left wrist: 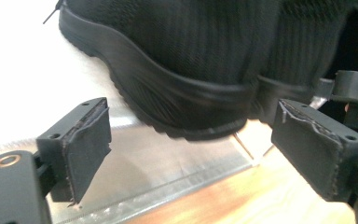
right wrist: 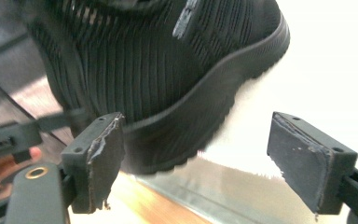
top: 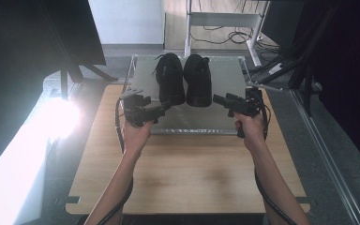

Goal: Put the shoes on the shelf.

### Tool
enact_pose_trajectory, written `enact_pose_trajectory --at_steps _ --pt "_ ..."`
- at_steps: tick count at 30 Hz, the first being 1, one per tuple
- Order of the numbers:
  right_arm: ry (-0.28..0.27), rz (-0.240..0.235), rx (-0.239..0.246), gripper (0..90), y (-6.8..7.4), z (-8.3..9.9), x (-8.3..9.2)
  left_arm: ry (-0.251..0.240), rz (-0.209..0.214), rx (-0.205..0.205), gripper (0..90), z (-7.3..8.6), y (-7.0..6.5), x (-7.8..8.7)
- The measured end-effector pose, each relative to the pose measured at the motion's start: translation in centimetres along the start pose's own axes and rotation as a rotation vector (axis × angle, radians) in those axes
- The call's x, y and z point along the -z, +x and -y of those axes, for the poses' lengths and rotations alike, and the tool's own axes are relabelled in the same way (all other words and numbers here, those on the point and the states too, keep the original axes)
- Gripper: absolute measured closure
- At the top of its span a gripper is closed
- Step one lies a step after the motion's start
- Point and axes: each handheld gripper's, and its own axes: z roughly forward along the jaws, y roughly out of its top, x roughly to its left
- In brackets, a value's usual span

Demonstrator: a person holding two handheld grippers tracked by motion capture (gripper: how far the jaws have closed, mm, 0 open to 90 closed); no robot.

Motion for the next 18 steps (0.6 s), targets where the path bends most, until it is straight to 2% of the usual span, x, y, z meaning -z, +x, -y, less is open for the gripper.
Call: enact_pose_trajectory --at_steps 4,6,9,16,18 --pt "0.017 0.008 0.057 15.6 0.6 0.7 0.3 0.036 -0.021 -0.074 4.0 0.7 -0.7 0.1" --pt "0.022 0.01 0.088 14.7 1.0 1.1 0.5 0.051 -0.017 -0.095 0.4 1.1 -1.0 0.0" --pt "0.036 0.015 0.128 14.1 1.5 1.7 0.7 0.058 -0.012 -0.102 0.0 1.7 -1.1 0.1" --pt "0.072 0.035 0.17 13.3 1.7 2.9 0.9 0.07 -0.001 -0.109 0.0 3.0 -1.5 0.3" --pt "0.085 0.032 0.179 13.2 1.8 3.3 0.9 0.082 -0.001 -0.123 0.0 3.4 -1.7 0.4"
